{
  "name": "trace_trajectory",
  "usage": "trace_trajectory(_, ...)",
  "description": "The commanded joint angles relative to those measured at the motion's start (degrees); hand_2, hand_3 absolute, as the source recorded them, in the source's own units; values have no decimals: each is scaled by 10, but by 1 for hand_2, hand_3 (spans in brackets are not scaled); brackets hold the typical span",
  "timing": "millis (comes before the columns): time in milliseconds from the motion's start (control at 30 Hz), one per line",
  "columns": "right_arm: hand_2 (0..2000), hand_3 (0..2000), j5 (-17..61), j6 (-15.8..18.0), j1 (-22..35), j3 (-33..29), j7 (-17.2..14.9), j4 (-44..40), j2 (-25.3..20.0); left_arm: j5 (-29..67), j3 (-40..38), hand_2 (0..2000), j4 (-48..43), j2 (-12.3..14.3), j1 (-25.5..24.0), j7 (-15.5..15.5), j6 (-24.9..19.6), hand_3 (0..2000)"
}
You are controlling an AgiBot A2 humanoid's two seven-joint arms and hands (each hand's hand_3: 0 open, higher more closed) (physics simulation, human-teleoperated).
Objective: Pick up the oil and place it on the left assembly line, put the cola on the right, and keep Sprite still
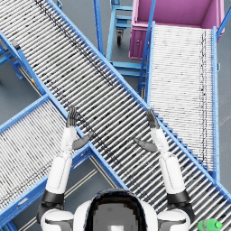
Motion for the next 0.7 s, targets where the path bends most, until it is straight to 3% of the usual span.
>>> trace_trajectory(33,0,0,0,0,0,0,0,0,0,0,0,0,0,0,0,0,0,0)
trace_trajectory(700,0,0,0,0,0,0,0,0,0,0,0,0,0,0,0,0,0,0)
